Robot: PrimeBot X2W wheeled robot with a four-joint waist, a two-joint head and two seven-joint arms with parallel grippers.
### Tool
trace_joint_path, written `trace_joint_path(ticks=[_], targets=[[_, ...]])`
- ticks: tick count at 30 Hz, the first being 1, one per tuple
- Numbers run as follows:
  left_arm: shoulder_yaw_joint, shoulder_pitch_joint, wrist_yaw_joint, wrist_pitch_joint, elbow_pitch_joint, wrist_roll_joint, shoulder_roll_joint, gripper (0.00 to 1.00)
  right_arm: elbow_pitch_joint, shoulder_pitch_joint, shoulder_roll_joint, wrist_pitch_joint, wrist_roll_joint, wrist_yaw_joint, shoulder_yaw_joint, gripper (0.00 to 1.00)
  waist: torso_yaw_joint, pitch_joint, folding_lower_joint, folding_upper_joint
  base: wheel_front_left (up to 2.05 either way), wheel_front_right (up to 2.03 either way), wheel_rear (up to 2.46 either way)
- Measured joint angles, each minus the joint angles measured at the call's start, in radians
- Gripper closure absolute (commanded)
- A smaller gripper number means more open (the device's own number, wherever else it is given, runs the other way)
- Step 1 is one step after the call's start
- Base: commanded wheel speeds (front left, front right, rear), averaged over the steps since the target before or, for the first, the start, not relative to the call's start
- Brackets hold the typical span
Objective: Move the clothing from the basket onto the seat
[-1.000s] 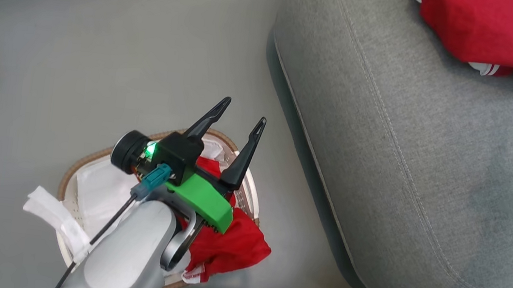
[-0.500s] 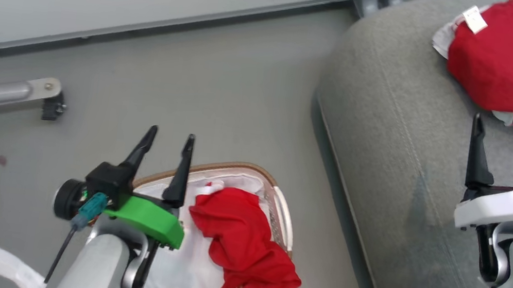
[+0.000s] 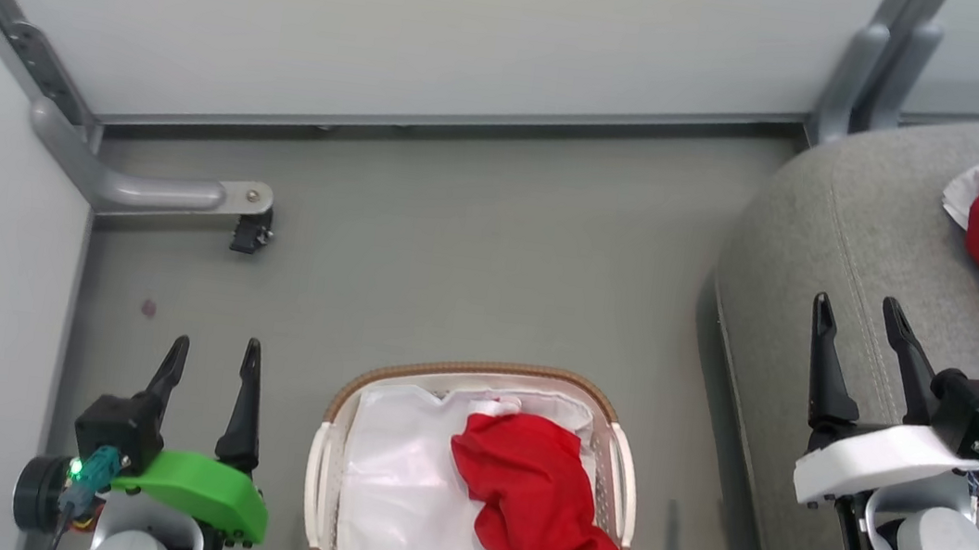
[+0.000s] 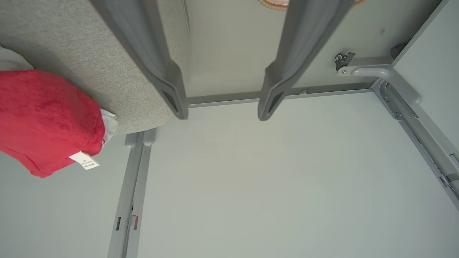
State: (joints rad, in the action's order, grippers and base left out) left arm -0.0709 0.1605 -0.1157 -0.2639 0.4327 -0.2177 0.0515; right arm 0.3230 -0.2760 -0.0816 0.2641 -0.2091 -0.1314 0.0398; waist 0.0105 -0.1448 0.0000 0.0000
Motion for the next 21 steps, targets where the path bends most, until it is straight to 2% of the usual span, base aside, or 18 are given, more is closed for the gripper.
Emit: trace_joint_path(ticks=[10,21], targets=[[0.038,-0.082,-0.007,0.000,0.010,0.025,-0.001,0.00,0.040,0.100,0.012,0.000,0.032,0.000,-0.007,0.00,0.053,0.102,0.0000,0.0000,0.00,0.00,0.00],[0.057,-0.154,-0.009,0.000,-0.033,0.000,-0.001,0.00,0.037,0.170,0.023,0.000,0.032,0.000,-0.005,0.00,0.045,0.153,0.0000,0.0000,0.00,0.00,0.00]])
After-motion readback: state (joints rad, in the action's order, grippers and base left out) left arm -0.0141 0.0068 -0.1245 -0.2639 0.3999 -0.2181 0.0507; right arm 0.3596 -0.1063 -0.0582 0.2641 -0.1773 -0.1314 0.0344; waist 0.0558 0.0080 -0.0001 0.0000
